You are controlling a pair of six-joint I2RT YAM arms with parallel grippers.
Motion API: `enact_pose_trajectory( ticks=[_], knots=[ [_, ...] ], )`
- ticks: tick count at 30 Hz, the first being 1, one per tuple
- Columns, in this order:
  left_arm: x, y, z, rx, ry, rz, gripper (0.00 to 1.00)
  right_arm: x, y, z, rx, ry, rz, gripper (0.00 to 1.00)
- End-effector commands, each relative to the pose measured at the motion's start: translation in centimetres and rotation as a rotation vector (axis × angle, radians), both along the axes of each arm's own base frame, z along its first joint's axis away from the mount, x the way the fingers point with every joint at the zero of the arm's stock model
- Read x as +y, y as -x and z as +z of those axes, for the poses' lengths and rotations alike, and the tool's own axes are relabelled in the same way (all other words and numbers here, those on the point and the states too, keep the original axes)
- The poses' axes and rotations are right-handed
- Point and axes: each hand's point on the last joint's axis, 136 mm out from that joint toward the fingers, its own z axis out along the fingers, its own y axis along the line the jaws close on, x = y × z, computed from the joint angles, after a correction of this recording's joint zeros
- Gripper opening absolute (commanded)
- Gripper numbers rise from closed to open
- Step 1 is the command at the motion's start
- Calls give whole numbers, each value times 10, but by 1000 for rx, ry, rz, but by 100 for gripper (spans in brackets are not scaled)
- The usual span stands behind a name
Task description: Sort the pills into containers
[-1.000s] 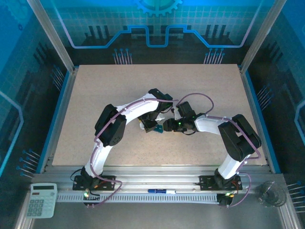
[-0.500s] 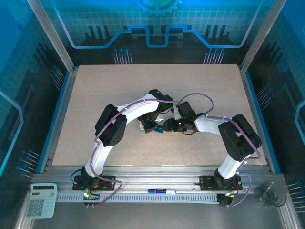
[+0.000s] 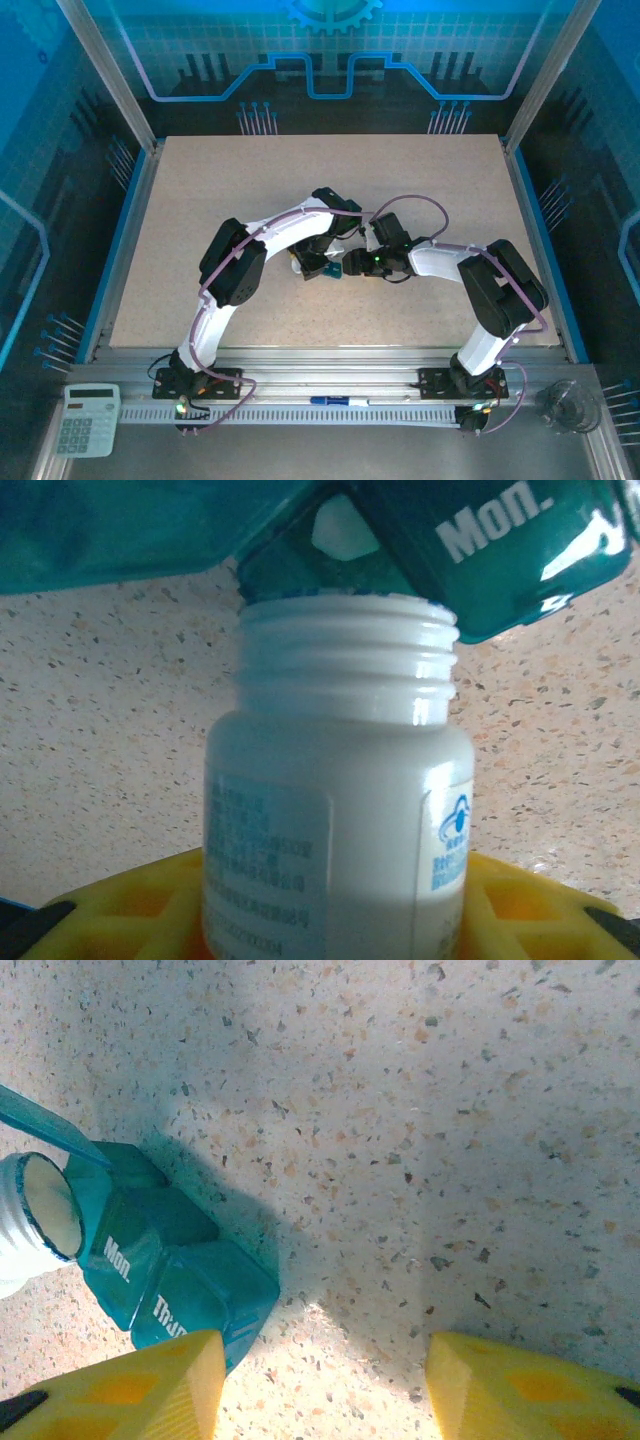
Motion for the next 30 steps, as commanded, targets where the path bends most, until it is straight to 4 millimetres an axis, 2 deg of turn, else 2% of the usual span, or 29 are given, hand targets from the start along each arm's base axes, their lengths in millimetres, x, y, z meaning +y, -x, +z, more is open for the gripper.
enact_pose_trajectory(
  ticks=[1, 19, 30],
  knots=[
    [8, 11, 14, 20, -26, -36, 0, 1, 4, -14, 39, -4, 9, 58],
    [10, -3, 18, -41, -65, -73, 0, -1, 6, -19, 48, -3, 7, 58],
    [11, -2, 18, -41, -76, -93, 0, -1, 6, -21, 52, -3, 6, 58]
  ],
)
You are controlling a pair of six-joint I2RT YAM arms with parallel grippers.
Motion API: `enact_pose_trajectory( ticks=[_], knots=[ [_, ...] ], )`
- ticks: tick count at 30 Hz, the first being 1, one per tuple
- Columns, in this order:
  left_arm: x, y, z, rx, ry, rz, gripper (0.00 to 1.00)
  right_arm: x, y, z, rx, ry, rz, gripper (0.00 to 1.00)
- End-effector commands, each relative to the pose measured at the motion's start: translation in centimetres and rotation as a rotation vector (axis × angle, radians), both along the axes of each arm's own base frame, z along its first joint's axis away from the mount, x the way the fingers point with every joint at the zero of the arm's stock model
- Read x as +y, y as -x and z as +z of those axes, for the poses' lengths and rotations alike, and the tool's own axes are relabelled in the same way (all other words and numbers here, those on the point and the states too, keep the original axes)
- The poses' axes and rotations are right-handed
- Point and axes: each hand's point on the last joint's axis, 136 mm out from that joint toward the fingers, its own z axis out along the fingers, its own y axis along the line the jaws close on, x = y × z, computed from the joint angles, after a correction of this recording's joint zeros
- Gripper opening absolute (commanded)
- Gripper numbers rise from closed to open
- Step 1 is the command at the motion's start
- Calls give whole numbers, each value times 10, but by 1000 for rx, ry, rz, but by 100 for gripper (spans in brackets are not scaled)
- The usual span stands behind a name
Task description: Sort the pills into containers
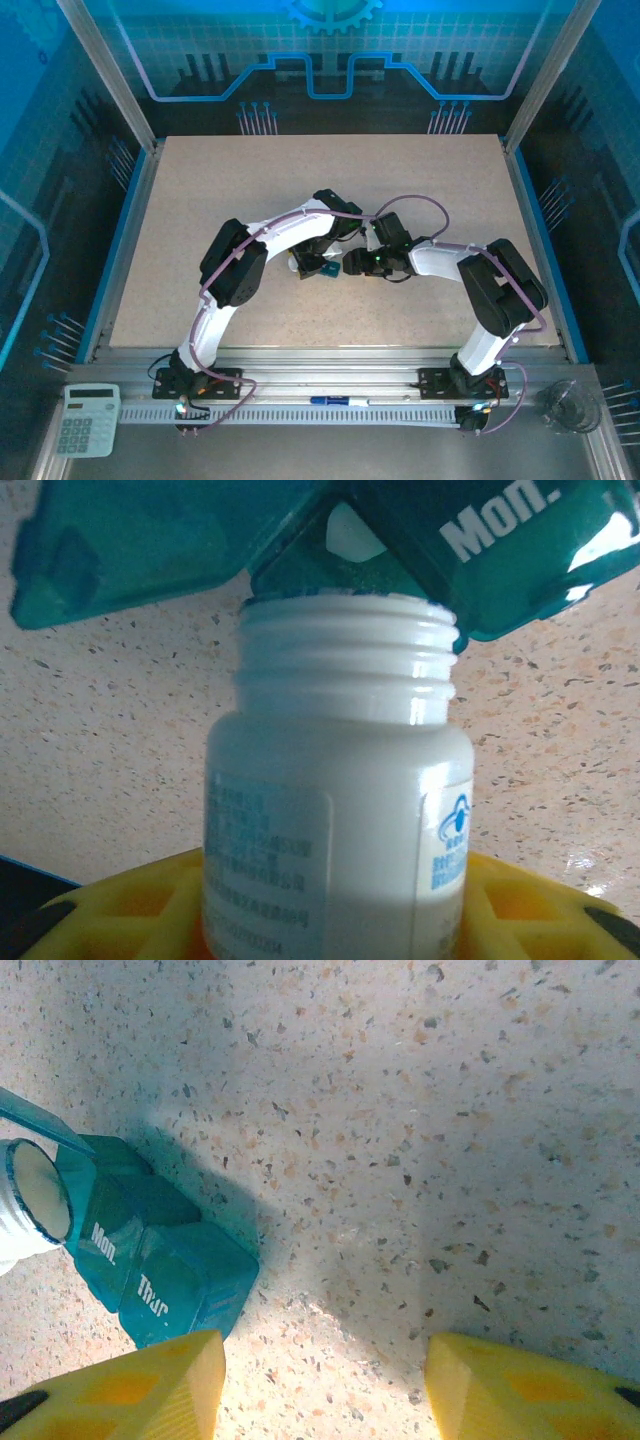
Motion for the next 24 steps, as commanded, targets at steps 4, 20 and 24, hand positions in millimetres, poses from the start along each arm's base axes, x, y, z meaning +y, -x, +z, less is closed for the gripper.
enact_pose_trajectory(
  ticks=[4, 20, 24],
  knots=[
    [1, 3, 17, -12, -13, -55, 0, -1, 7, -22, 47, 12, 5, 58],
    [10, 4, 15, -10, -55, -89, 0, -1, 8, -23, 52, 9, 4, 58],
    [10, 4, 14, -13, -56, -89, 0, -1, 8, -23, 54, 7, 3, 58]
  ],
)
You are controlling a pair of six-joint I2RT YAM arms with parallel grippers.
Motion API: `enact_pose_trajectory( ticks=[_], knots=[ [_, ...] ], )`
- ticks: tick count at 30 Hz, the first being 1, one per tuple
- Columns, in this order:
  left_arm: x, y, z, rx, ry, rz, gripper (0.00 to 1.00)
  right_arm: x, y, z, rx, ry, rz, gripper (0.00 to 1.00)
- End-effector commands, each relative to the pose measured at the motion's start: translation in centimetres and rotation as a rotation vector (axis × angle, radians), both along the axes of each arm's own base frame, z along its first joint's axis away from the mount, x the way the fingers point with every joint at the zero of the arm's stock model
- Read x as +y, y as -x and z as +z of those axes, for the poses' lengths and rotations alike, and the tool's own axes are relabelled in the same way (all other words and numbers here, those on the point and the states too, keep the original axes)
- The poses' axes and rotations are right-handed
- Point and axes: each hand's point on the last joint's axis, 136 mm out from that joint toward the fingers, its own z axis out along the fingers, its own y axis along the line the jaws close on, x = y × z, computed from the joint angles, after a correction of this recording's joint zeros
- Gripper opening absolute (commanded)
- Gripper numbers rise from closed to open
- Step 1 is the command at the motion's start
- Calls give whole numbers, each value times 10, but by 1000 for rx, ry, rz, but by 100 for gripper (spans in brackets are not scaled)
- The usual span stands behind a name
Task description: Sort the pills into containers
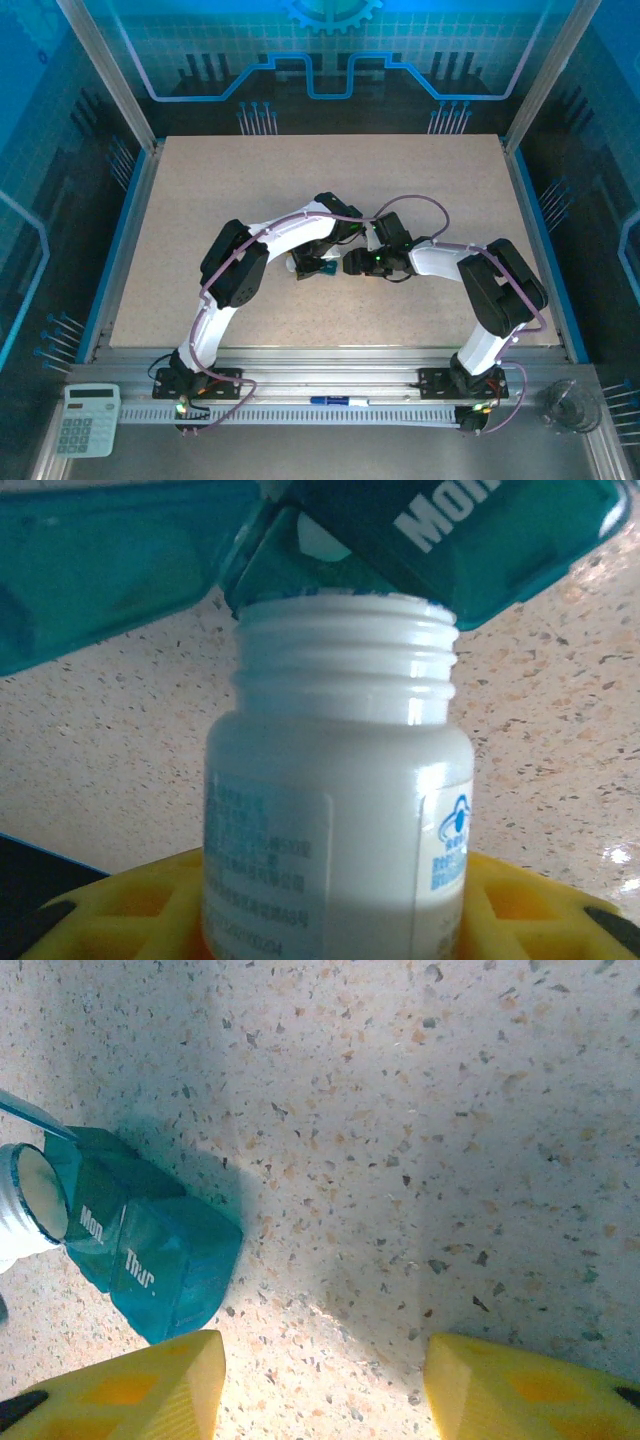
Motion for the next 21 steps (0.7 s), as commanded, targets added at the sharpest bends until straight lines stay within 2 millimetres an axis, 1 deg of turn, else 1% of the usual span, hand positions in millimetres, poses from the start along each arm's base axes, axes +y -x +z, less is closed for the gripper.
enact_pose_trajectory(
  ticks=[1, 13, 21],
  knots=[
    [4, 2, 16, -17, -14, -44, 0, -1, 9, -23, 51, 11, 6, 58],
    [5, -8, 26, -72, -20, -62, 0, -1, 9, -25, 56, 9, 6, 58],
    [6, -5, 22, -59, -23, -64, 0, -2, 10, -25, 57, 8, 4, 58]
  ],
)
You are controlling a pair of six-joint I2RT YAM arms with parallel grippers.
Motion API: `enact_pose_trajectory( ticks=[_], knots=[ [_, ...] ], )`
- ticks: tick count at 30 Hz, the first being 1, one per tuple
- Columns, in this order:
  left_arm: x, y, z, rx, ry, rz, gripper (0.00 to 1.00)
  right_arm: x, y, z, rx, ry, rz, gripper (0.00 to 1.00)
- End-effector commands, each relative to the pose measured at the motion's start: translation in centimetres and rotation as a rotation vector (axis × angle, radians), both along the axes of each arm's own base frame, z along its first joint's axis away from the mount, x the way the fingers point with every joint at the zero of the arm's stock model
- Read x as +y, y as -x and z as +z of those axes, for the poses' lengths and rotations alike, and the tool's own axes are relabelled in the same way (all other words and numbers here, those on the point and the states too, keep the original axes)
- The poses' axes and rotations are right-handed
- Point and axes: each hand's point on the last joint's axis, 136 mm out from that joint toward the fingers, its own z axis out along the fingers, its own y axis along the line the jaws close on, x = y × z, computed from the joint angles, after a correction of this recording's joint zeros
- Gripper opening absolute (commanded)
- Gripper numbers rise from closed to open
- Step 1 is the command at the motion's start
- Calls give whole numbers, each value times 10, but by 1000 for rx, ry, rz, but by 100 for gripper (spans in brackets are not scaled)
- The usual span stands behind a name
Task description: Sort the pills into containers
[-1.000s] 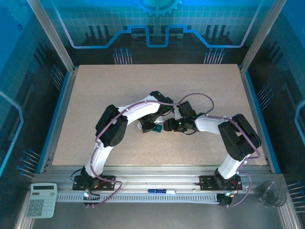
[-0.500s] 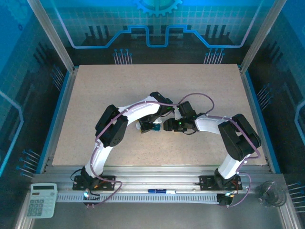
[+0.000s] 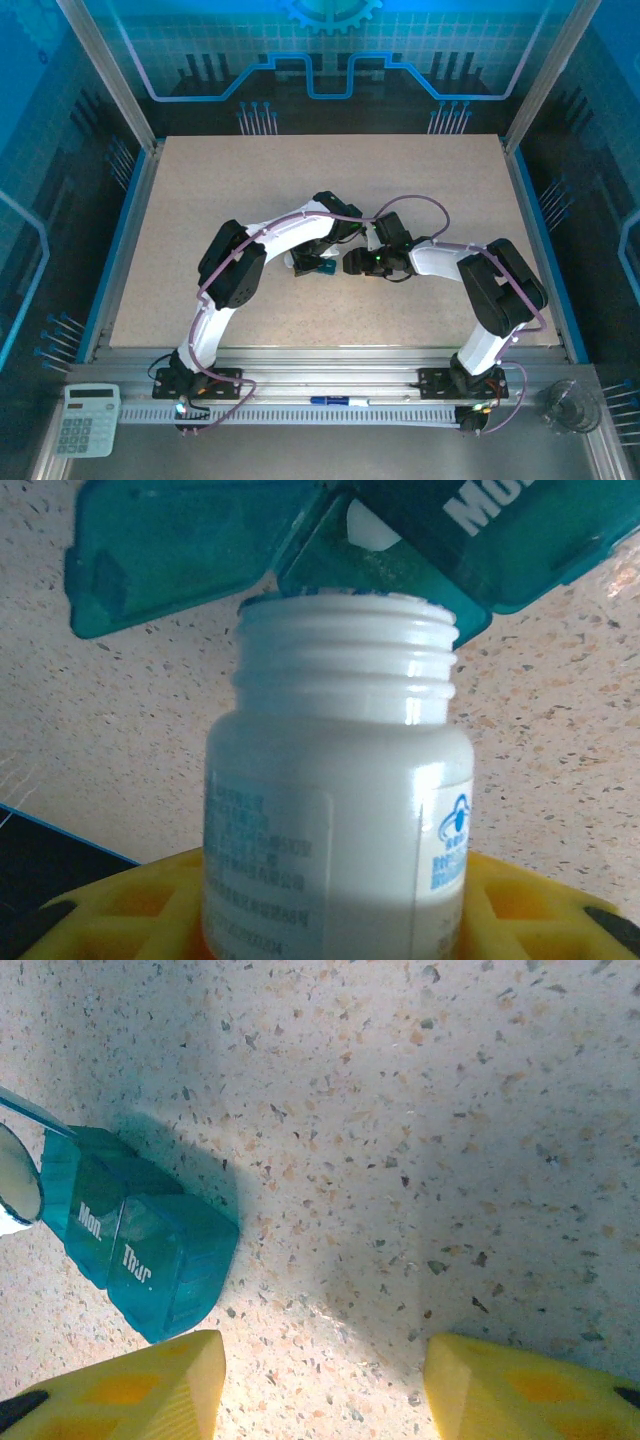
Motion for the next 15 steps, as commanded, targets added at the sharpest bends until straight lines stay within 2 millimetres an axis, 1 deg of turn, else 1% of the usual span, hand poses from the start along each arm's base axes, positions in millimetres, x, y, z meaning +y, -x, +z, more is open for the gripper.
enact_pose_trajectory(
  ticks=[1, 15],
  knots=[
    [2, 3, 13, -13, 1, -32, 0, -2, 10, -25, 55, 11, 6, 58],
    [2, 6, 6, 10, -3, -28, 0, -3, 8, -23, 50, 6, 2, 58]
  ],
)
